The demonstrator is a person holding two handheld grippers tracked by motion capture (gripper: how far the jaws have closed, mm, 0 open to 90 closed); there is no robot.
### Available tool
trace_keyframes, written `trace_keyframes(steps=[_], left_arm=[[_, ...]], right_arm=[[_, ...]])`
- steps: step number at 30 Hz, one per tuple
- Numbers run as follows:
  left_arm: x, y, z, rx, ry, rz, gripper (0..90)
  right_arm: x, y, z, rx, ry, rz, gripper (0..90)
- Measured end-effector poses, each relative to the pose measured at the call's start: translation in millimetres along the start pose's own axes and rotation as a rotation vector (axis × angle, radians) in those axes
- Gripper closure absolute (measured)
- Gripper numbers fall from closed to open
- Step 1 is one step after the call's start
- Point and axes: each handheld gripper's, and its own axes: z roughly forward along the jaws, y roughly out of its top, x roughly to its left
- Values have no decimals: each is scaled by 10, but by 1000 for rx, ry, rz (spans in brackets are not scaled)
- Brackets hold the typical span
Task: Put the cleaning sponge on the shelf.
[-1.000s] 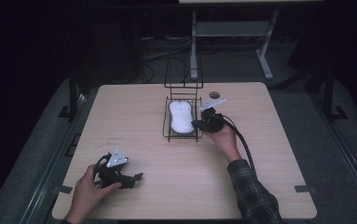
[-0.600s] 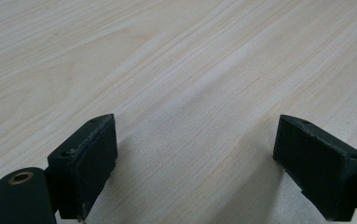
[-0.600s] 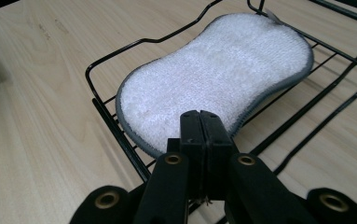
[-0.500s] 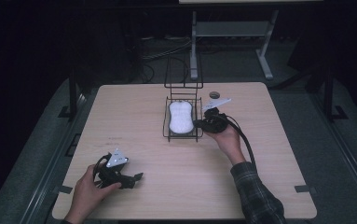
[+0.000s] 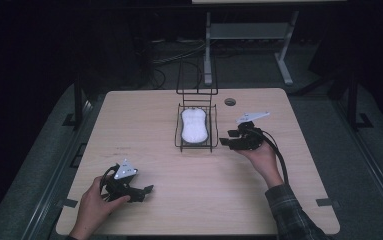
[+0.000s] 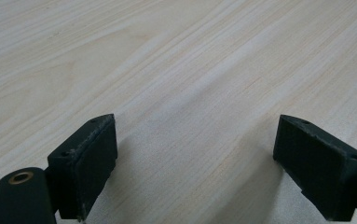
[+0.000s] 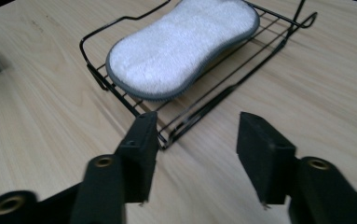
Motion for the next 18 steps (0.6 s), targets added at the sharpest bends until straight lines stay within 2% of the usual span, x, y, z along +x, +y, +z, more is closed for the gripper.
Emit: trace_keyframes(steps=[6, 13, 18], left_arm=[[0, 0, 0, 0, 0, 0, 127], [0, 0, 0, 0, 0, 0, 127], [2, -1, 0, 0, 0, 3, 127]], right_arm=[[-20, -199, -176, 5, -41, -2, 331], [3, -508, -385, 23, -85, 6, 279], [20, -728, -539, 35, -92, 29, 243]])
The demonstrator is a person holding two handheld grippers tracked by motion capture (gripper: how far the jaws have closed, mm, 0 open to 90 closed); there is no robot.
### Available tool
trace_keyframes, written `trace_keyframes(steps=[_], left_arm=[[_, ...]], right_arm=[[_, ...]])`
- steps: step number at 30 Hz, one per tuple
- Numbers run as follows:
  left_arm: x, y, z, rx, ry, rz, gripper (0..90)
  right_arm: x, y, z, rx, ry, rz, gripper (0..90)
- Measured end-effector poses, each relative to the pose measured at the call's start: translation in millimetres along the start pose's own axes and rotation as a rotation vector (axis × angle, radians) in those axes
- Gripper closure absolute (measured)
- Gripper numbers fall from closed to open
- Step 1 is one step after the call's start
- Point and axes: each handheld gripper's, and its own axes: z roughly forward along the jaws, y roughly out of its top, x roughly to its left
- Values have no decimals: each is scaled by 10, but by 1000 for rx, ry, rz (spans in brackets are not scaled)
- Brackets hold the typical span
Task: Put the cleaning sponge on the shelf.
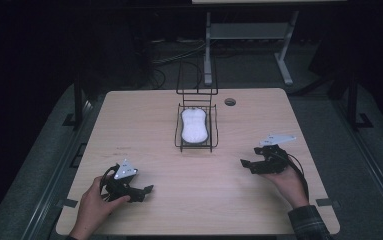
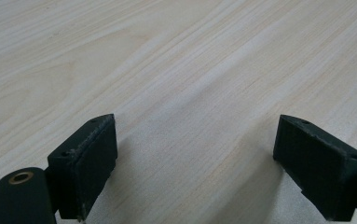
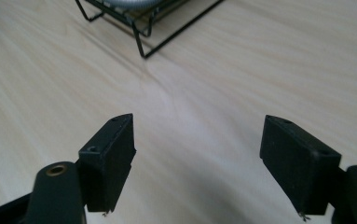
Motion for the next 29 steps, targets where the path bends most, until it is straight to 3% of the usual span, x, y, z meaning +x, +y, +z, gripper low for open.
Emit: trace_keyframes(steps=[4, 13, 18, 20, 29], left_arm=[[-1, 0, 0, 1, 0, -1, 127], [1, 0, 0, 1, 0, 1, 127], [0, 0, 0, 1, 0, 1, 127], [1, 0, -1, 1, 0, 1, 127], [0, 0, -1, 1, 1, 2, 127]], right_arm=[[12, -178, -91, 9, -13, 1, 196], [73, -575, -157, 44, -113, -27, 116], [68, -738, -197, 68, -119, -4, 92], [55, -792, -204, 50, -111, -1, 78], [52, -826, -215, 33, -104, -2, 71]])
